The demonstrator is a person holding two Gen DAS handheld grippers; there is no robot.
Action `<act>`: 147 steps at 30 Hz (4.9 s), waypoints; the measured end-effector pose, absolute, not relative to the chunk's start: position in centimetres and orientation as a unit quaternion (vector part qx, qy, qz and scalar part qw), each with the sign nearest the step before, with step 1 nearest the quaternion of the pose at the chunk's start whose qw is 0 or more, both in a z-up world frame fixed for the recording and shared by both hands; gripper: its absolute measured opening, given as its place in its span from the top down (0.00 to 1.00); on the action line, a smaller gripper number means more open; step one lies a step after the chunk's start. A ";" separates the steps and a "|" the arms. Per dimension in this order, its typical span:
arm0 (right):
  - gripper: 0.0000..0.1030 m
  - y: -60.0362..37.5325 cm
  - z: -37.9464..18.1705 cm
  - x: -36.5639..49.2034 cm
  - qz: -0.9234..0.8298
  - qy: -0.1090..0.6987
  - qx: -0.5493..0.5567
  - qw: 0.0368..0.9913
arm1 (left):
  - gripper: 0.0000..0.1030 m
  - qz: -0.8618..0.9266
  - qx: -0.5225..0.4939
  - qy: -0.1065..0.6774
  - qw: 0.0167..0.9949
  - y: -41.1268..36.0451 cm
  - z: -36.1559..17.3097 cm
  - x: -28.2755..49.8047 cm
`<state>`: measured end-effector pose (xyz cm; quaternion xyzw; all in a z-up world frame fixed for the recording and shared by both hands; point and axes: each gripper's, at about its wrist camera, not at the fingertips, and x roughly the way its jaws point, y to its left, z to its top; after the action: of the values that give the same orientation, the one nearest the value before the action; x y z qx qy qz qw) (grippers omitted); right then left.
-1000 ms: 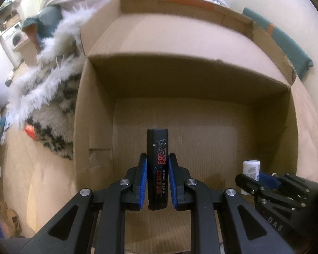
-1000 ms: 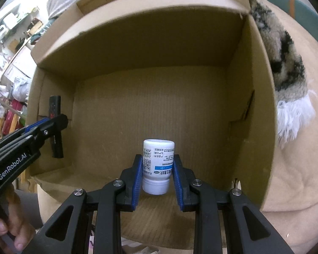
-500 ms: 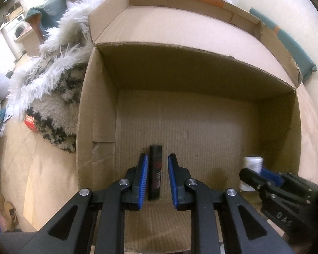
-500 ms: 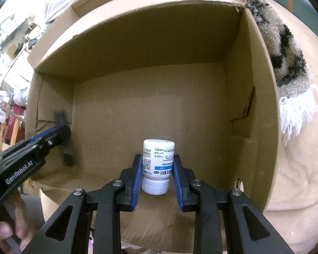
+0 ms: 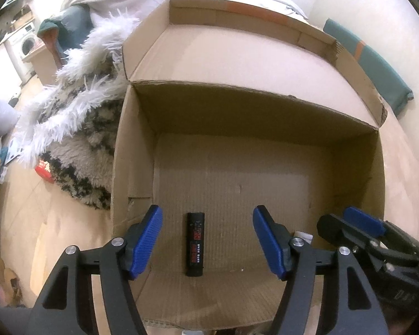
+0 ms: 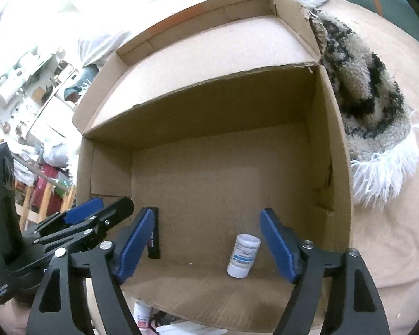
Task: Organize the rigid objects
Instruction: 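Carry both items into the box and open both tools to release them, then withdraw both tools from the box back toward the remaining items, then grasp the red-label pill bottle with the left tool while the right tool grasps the white charger, then carry both items into the box and open both tools to drop them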
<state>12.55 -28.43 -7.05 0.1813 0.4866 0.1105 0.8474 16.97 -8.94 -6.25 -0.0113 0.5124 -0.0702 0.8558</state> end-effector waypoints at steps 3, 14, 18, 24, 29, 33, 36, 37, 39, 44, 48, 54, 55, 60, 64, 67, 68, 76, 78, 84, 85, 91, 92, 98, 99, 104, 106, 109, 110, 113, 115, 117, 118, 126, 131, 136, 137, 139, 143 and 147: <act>0.17 -27.5 -7.2 12.8 0.109 0.489 0.171 0.849 | 0.37 -0.070 -0.013 0.513 0.856 -8.8 -6.1 16.9; 0.17 -28.6 -7.2 12.7 0.094 0.479 0.190 0.852 | 0.36 -0.059 -0.033 0.503 0.862 -7.3 -5.1 16.8; 0.17 -28.9 -6.7 12.6 0.092 0.473 0.196 0.854 | 0.36 -0.058 -0.037 0.495 0.866 -6.9 -4.2 16.4; 0.17 -29.6 -5.4 11.7 0.093 0.457 0.213 0.859 | 0.36 -0.056 -0.039 0.449 0.891 -6.3 -1.6 14.9; 0.17 -30.4 -5.3 10.5 0.087 0.456 0.230 0.856 | 0.35 -0.048 -0.029 0.433 0.900 -5.4 -0.1 13.6; 0.17 -30.8 -4.9 9.3 0.086 0.455 0.237 0.854 | 0.35 -0.040 -0.034 0.434 0.899 -4.3 0.2 12.2; 0.17 -30.8 -4.3 8.4 0.085 0.452 0.229 0.858 | 0.35 -0.037 -0.038 0.438 0.897 -3.6 0.3 11.2; 0.17 -30.8 -4.1 8.0 0.086 0.452 0.226 0.859 | 0.35 -0.037 -0.039 0.438 0.898 -3.5 0.4 10.8; 0.17 -30.7 -4.0 7.3 0.085 0.450 0.223 0.860 | 0.35 -0.036 -0.038 0.435 0.899 -3.2 0.6 10.1; 0.17 -30.8 -4.3 5.4 0.082 0.458 0.231 0.854 | 0.35 -0.029 -0.038 0.440 0.896 -2.4 0.2 8.2; 0.17 -31.0 -4.5 3.9 0.079 0.463 0.238 0.850 | 0.35 -0.027 -0.036 0.456 0.889 -2.2 -1.0 6.9; 0.17 -30.9 -5.6 2.3 0.073 0.479 0.250 0.839 | 0.35 -0.029 -0.042 0.509 0.859 -2.2 -4.3 6.0; 0.17 -30.8 -5.8 2.2 0.073 0.482 0.253 0.836 | 0.35 -0.031 -0.040 0.524 0.850 -2.5 -5.0 6.1; 0.17 -30.1 -6.7 2.2 0.068 0.499 0.244 0.829 | 0.35 -0.055 -0.035 0.620 0.782 -3.7 -9.9 6.2; 0.17 -29.6 -7.3 2.5 0.066 0.514 0.231 0.823 | 0.38 -0.072 -0.028 0.661 0.747 -4.5 -12.4 5.9; 0.17 -29.2 -7.9 2.6 0.072 0.527 0.226 0.816 | 0.53 -0.070 -0.034 0.673 0.736 -4.6 -13.4 6.1; 0.17 -29.1 -8.0 2.7 0.075 0.531 0.225 0.813 | 0.55 -0.071 -0.036 0.680 0.729 -4.7 -13.8 6.2; 0.17 -26.5 -12.2 2.4 0.117 0.634 0.161 0.747 | 0.76 -0.076 -0.022 0.697 0.712 -4.9 -15.0 6.2; 0.17 -25.5 -13.2 2.3 0.130 0.655 0.136 0.732 | 0.76 -0.067 -0.017 0.693 0.718 -4.6 -14.8 6.3; 0.17 -23.0 -14.2 2.5 0.148 0.671 0.082 0.722 | 0.76 -0.058 -0.015 0.685 0.726 -4.1 -14.3 6.5; 0.17 -22.7 -14.3 2.6 0.148 0.673 0.074 0.721 | 0.76 -0.056 -0.017 0.685 0.726 -3.9 -14.2 6.6; 0.50 -22.1 -14.7 2.8 0.155 0.676 0.054 0.718 | 0.76 -0.057 -0.028 0.683 0.728 -4.1 -14.3 6.2; 0.50 -22.0 -14.6 2.9 0.155 0.673 0.051 0.721 | 0.76 -0.058 -0.027 0.682 0.728 -4.0 -14.2 6.4; 0.51 -22.3 -14.1 2.6 0.156 0.668 0.058 0.726 | 0.76 -0.055 -0.026 0.681 0.730 -3.5 -13.9 6.4; 0.51 -22.3 -14.1 2.6 0.155 0.667 0.057 0.726 | 0.76 -0.053 -0.026 0.680 0.731 -3.7 -14.1 6.5; 0.51 -22.1 -14.0 2.4 0.157 0.666 0.051 0.728 | 0.76 -0.045 -0.027 0.677 0.734 -3.5 -13.7 6.2; 0.51 -22.1 -13.8 2.4 0.157 0.664 0.051 0.729 | 0.76 -0.043 -0.028 0.676 0.735 -3.4 -13.6 6.1; 0.51 -22.1 -13.7 2.2 0.156 0.660 0.051 0.733 | 0.76 -0.039 -0.027 0.670 0.741 -3.3 -13.0 5.8; 0.51 -22.5 -13.2 2.2 0.155 0.656 0.055 0.736 | 0.76 -0.035 -0.027 0.664 0.746 -3.2 -12.6 5.5; 0.51 -23.9 -11.5 2.0 0.159 0.642 0.081 0.745 | 0.76 -0.021 -0.026 0.642 0.766 -2.5 -11.1 5.3; 0.51 -24.4 -10.3 1.8 0.157 0.631 0.083 0.755 | 0.76 -0.016 -0.028 0.627 0.778 -2.3 -9.9 5.1; 0.51 -24.8 -9.1 1.5 0.158 0.618 0.089 0.765 | 0.76 -0.010 -0.024 0.605 0.796 -2.2 -8.4 4.9; 0.51 -25.0 -8.4 1.4 0.159 0.609 0.093 0.771 | 0.76 -0.008 -0.023 0.596 0.803 -2.2 -7.8 4.8; 0.51 -26.6 -2.9 2.1 0.168 0.511 0.112 0.835 | 0.76 -0.012 -0.018 0.520 0.854 -2.4 -1.9 6.0; 0.51 -27.2 -0.1 4.5 0.170 0.475 0.125 0.854 | 0.76 -0.022 -0.012 0.507 0.862 -3.0 -0.4 8.1; 0.51 -27.7 1.4 7.0 0.171 0.461 0.128 0.861 | 0.76 -0.023 -0.016 0.503 0.864 -3.7 0.0 10.3; 0.51 -27.6 1.4 7.6 0.169 0.459 0.126 0.863 | 0.76 -0.024 -0.016 0.502 0.864 -3.9 0.0 10.7; 0.51 -27.7 1.4 8.7 0.165 0.457 0.125 0.865 | 0.76 -0.029 -0.010 0.501 0.865 -4.5 0.0 11.6; 0.51 -28.1 0.1 10.1 0.155 0.458 0.135 0.865 | 0.76 -0.038 0.008 0.498 0.866 -6.1 -0.6 13.2; 0.51 -28.5 -2.2 11.2 0.142 0.470 0.151 0.858 | 0.76 -0.064 0.028 0.503 0.862 -8.0 -2.1 14.3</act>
<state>11.16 -28.53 -2.19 0.1505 0.4698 0.1425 0.8581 14.29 -7.95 -2.12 0.0276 0.5027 -0.0640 0.8617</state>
